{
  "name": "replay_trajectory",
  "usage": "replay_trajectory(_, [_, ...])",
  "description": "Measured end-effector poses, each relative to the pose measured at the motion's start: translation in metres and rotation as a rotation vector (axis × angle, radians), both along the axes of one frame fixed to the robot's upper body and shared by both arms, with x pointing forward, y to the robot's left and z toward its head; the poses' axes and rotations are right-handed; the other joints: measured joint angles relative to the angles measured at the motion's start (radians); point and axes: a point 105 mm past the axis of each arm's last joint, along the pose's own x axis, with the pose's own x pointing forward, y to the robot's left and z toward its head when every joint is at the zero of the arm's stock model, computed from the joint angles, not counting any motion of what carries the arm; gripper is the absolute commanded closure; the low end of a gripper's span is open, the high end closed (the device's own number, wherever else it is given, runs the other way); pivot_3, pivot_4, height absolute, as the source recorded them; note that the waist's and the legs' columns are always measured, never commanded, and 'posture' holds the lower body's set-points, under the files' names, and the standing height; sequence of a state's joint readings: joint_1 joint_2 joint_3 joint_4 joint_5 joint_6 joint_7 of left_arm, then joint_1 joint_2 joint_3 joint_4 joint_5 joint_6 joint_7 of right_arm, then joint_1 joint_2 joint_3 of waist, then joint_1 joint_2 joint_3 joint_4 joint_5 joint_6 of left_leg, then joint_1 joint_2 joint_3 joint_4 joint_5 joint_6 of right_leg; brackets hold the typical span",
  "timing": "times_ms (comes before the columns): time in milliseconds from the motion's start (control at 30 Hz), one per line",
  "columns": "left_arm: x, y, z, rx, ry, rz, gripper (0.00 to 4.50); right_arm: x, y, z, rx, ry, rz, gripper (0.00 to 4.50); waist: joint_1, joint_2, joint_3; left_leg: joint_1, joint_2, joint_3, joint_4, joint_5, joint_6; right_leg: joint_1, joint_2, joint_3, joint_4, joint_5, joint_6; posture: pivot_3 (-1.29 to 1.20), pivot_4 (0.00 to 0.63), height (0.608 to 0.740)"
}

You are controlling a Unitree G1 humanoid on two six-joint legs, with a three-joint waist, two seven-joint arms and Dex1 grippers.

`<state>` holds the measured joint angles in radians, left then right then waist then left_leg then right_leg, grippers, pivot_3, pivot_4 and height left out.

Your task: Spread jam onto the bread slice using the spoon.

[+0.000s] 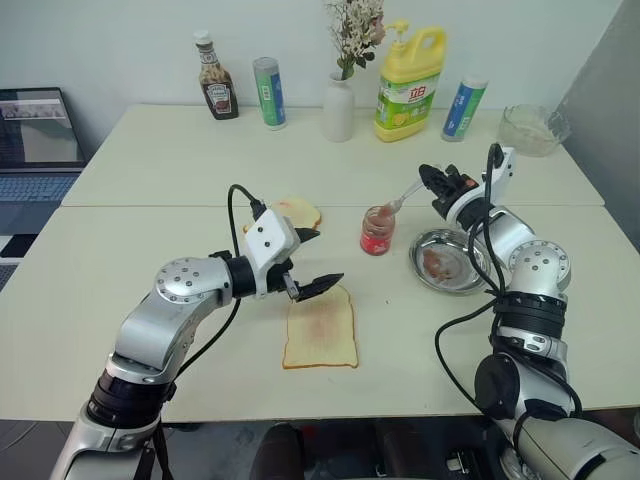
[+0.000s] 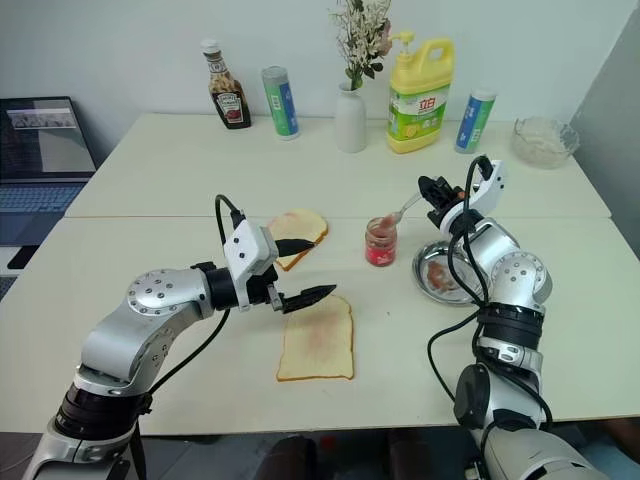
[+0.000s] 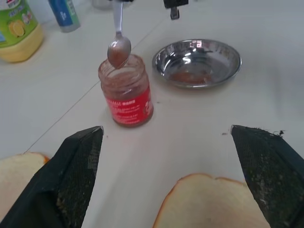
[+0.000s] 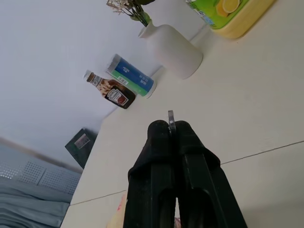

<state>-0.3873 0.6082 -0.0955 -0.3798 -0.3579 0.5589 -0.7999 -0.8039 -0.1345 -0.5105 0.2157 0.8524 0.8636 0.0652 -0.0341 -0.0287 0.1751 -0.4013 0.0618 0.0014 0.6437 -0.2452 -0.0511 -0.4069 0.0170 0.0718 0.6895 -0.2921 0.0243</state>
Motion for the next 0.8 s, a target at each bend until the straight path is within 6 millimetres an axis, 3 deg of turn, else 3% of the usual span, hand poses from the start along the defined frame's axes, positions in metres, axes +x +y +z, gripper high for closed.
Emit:
replay_trajectory(600, [0.011, -0.003, -0.001, -0.065, -0.017, 0.016, 0.00, -0.013, 0.008, 0.024, 0.139, -0.019, 0.057, 4.46, 0.000, 0.000, 0.000, -0.001, 0.000, 0.000, -0.001, 0.000, 0.000, 0.000, 0.000, 0.000, -0.001, 0.000, 0.000, 0.00, 0.150, 0.740])
replay_trajectory(800, [0.004, 0.027, -0.016, -0.007, 0.000, 0.081, 0.00, -0.036, 0.038, 0.046, 0.066, -0.104, 0.174, 4.46, -0.016, 0.000, 0.000, 0.000, 0.001, 0.000, -0.003, 0.000, 0.000, -0.001, 0.000, 0.000, -0.001, 0.000, 0.000, 0.00, 0.150, 0.740])
